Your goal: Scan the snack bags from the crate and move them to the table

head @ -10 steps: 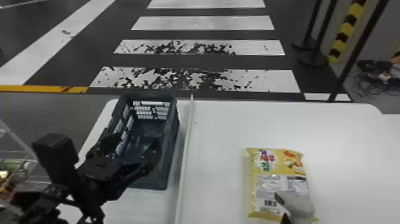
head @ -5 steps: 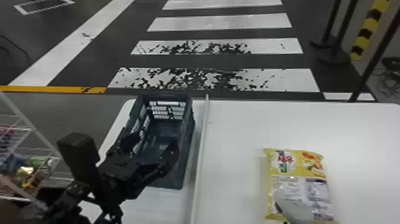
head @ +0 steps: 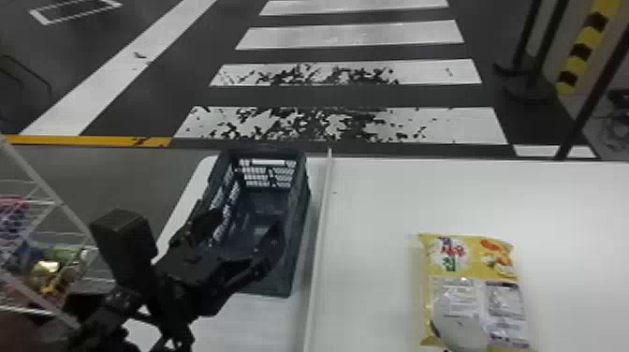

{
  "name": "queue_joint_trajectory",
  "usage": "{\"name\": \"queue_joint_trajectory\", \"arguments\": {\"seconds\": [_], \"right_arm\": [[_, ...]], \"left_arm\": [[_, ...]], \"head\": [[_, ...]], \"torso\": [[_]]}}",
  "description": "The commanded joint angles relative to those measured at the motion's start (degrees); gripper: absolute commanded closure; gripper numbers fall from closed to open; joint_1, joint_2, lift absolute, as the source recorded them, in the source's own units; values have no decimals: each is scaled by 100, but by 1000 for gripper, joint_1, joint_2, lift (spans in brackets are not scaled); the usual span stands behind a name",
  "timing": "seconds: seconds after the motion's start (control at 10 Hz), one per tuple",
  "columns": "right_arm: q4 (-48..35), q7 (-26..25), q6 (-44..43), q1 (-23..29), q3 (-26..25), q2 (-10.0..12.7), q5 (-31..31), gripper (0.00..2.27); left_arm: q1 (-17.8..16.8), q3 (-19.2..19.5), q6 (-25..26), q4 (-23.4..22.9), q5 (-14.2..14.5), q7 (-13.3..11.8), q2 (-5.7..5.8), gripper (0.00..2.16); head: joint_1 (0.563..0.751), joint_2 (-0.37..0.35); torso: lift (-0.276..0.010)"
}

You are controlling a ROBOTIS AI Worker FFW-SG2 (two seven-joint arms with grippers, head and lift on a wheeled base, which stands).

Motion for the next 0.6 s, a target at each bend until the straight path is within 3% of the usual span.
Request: {"name": "queue_joint_trajectory", "arguments": {"seconds": [0.0, 0.5], "right_arm": [[68, -17, -139, -22, 0, -1, -11, 2240], [358, -70, -385, -197, -26, -45, -72, 2240]], "left_arm": [[9, 5, 0, 4, -1, -1, -9, 36], [18, 5, 0, -23, -1, -54, -17, 36]], "head": [[695, 154], [695, 140]], "torso": [[-95], [-95]]}}
